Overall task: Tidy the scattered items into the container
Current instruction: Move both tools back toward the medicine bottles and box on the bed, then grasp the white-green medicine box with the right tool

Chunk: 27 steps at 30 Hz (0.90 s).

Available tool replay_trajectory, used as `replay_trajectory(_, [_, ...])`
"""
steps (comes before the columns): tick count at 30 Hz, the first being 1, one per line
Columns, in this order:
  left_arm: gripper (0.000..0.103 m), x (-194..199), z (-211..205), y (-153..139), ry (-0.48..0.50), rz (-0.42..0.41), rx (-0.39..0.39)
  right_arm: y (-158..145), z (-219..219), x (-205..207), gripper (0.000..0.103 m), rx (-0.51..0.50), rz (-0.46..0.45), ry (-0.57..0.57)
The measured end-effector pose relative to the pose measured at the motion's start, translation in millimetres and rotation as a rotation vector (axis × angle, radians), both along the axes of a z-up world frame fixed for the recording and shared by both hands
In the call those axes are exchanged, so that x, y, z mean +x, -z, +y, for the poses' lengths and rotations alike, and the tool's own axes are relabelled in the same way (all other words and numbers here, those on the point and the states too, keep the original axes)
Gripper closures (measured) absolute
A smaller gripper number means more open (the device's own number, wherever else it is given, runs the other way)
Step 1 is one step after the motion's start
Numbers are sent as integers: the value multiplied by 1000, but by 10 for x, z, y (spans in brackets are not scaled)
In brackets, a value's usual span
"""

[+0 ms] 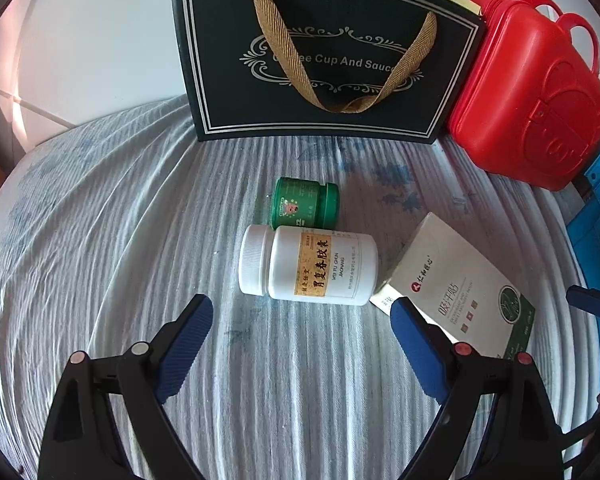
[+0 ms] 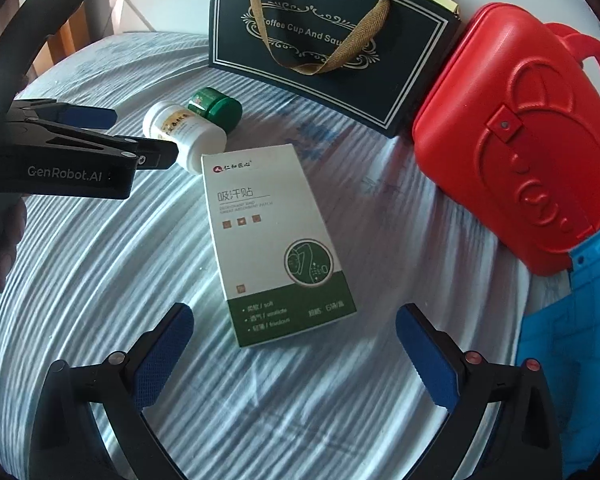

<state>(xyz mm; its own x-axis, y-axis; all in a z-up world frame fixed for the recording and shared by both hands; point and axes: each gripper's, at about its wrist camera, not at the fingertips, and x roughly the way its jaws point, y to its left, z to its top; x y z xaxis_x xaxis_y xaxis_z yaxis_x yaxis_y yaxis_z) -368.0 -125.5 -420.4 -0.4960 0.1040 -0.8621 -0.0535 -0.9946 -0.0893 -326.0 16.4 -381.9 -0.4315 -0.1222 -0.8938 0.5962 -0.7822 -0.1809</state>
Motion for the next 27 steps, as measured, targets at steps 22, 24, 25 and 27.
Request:
replay_trajectory(22, [16, -251, -24, 351, -74, -11, -19, 467, -117, -324, 1, -9, -72, 8])
replay_trajectory(24, [20, -215, -13, 386, -66, -4, -30, 490, -59, -329, 1, -66, -79, 37])
replay_trajectory(25, [22, -194, 5, 390, -56, 3, -41, 506, -21, -339, 1, -99, -89, 53])
replay_trajectory(27, [22, -164, 21, 391, -46, 17, -56, 522, 24, -339, 0, -135, -91, 68])
